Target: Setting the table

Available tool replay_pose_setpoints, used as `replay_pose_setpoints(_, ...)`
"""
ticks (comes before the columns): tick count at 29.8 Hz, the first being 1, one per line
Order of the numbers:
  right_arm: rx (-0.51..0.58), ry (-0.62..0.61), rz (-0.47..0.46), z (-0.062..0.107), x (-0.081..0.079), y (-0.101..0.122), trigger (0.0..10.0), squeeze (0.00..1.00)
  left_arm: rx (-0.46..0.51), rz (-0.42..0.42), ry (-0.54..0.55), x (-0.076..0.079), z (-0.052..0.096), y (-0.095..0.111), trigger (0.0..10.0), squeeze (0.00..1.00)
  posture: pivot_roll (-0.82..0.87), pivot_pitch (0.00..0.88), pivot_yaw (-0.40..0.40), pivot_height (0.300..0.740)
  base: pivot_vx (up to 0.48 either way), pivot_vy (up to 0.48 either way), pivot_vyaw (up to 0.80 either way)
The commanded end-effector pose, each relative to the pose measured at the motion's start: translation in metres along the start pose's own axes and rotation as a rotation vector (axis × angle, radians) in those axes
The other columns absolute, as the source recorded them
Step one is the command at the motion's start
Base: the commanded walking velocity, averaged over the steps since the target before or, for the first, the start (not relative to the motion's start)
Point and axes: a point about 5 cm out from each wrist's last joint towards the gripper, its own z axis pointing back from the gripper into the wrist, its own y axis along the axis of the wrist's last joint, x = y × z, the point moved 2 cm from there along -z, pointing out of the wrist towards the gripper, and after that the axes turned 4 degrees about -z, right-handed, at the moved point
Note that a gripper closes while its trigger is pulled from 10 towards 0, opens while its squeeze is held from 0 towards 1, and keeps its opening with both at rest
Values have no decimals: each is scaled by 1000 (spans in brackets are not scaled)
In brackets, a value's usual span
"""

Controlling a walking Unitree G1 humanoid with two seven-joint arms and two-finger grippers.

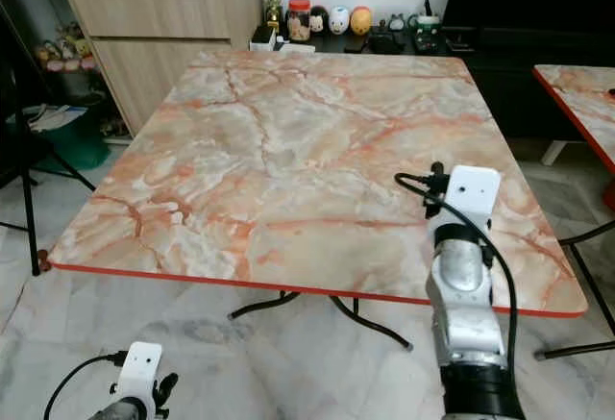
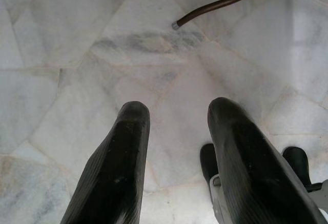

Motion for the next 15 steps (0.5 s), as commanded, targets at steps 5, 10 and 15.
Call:
replay_pose_setpoints(5, -174, 30, -33, -1, 0, -21, 10000, 0, -34, 2, -10, 1, 1, -7, 10000, 0, -28, 0, -2, 740, 0, 0, 0)
replay_pose_setpoints(10, -221, 51, 18, -2, 2, -24, 10000, 0, -36, 4, -9, 0, 2, -8, 10000, 0, -30, 0, -2, 740, 0, 0, 0)
replay_pose_setpoints(15, -236, 75, 29, -3, -2, -19, 10000, 0, -39, 6, -6, 0, 2, -9, 10000, 0, -27, 0, -4, 740, 0, 0, 0)
